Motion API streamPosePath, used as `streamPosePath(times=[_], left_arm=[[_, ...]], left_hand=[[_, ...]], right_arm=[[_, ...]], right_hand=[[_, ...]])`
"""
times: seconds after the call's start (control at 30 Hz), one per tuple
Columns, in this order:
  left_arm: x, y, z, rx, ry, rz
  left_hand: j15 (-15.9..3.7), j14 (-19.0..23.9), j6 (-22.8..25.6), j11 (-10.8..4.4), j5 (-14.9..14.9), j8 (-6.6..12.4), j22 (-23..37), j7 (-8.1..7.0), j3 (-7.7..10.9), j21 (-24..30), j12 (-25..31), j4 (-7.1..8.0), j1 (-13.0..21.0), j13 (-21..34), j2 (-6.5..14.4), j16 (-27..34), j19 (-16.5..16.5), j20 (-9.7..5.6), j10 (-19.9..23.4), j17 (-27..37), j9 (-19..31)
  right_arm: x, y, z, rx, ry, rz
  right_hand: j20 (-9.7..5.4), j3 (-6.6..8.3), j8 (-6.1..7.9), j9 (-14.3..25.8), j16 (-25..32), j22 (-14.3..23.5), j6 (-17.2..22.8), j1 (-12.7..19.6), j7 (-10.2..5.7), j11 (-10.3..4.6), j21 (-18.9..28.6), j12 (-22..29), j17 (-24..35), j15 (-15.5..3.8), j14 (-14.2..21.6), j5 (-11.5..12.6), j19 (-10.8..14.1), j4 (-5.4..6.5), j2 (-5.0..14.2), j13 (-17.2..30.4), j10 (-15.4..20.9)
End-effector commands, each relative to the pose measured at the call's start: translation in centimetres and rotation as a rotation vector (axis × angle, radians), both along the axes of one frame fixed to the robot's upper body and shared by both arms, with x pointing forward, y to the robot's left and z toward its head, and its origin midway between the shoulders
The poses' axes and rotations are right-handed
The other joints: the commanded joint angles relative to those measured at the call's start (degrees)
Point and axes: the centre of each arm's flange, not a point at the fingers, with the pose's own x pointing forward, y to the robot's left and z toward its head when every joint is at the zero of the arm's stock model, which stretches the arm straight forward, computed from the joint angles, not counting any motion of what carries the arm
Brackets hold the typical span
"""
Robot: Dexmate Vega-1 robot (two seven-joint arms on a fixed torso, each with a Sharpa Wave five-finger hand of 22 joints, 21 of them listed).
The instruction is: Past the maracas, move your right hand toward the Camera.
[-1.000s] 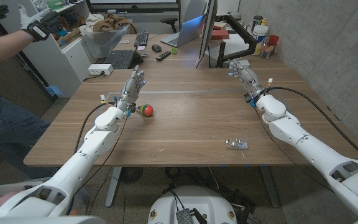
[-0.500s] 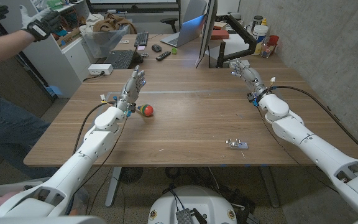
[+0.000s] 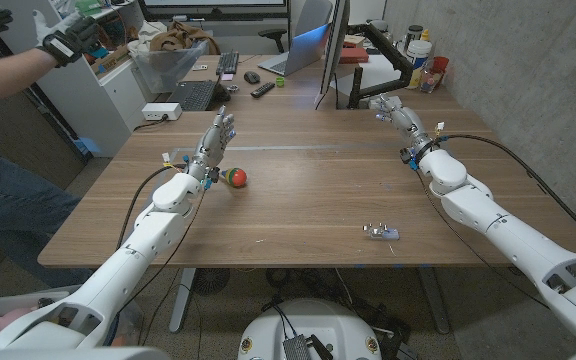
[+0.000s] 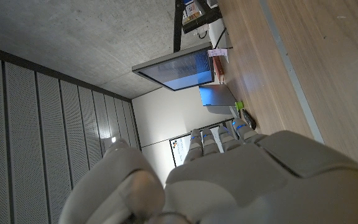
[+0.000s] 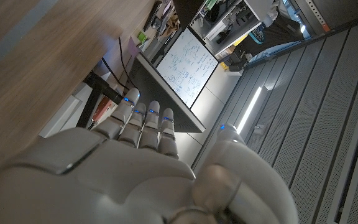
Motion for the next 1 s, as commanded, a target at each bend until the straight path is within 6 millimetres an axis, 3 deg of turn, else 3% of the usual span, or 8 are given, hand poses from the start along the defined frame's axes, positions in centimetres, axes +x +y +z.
streamPosePath(times=[0.03,0.57,0.6,0.63,1.0], left_arm=[[-0.3,-0.2,-0.1,0.009,0.001,0.002],[-0.3,-0.7,-0.1,0.013,0.000,-0.005],[-0.3,-0.7,-0.1,0.013,0.000,-0.006],[-0.3,-0.8,-0.1,0.013,-0.001,-0.007],[-0.5,-1.0,0.0,0.017,-0.004,-0.006]], left_hand=[[0.15,0.33,0.41,-0.02,0.28,0.26,0.11,0.16,-0.43,-0.41,0.15,0.01,0.35,0.01,0.28,0.16,-0.19,0.46,0.36,0.06,0.33],[0.16,0.50,0.80,-0.27,0.31,0.16,0.14,-0.41,-0.66,-0.74,0.14,-0.01,0.44,0.02,0.39,0.13,-0.01,1.25,0.67,0.08,0.35],[0.13,0.57,0.93,-0.27,0.31,0.17,0.14,-0.51,-0.69,-0.76,0.13,-0.02,0.45,0.02,0.40,0.14,0.07,1.49,0.69,0.08,0.35],[0.13,0.61,1.06,-0.34,0.31,0.20,0.14,-0.54,-0.72,-0.84,0.14,-0.02,0.46,0.02,0.41,0.15,-0.03,1.50,0.75,0.09,0.35],[0.04,0.89,1.47,-0.23,0.32,0.17,0.16,-0.95,-0.87,-1.15,0.14,-0.04,0.54,0.02,0.50,0.19,-0.04,0.99,1.01,0.09,0.35]], right_arm=[[-0.2,-0.4,0.3,-0.035,-0.014,-0.037],[-0.5,-0.9,1.1,-0.139,-0.036,-0.107],[-0.5,-0.9,1.1,-0.145,-0.039,-0.112],[-0.6,-1.0,1.2,-0.150,-0.040,-0.116],[-0.8,-1.6,1.2,-0.184,-0.042,-0.153]], right_hand=[[-1.29,0.14,0.04,0.29,-0.16,0.23,0.51,0.72,-1.57,-0.47,-0.63,-0.21,0.07,-0.31,-0.05,0.28,-0.79,-0.40,0.20,0.24,0.48],[-0.44,0.10,0.18,0.34,-0.34,0.25,1.75,1.07,-3.24,-1.77,-1.99,-0.49,0.02,-0.53,-0.46,0.28,-1.84,-0.96,0.06,0.25,0.75],[-0.11,0.04,0.23,0.35,-0.33,0.26,2.23,1.08,-4.02,-3.46,-2.35,-0.47,0.02,-0.66,-0.43,0.28,-1.81,-1.11,-0.02,0.25,1.17],[0.19,0.03,0.34,0.36,-0.29,0.26,2.73,1.09,-4.55,-4.02,-2.58,-0.45,0.02,-0.53,-0.32,0.29,-1.86,-1.17,0.00,0.25,1.42],[1.97,0.04,0.26,0.37,-0.32,0.28,3.27,1.37,-5.60,-4.23,-3.63,-0.62,-0.04,-0.84,-0.14,0.31,-2.79,-1.58,-0.06,0.23,1.71]])
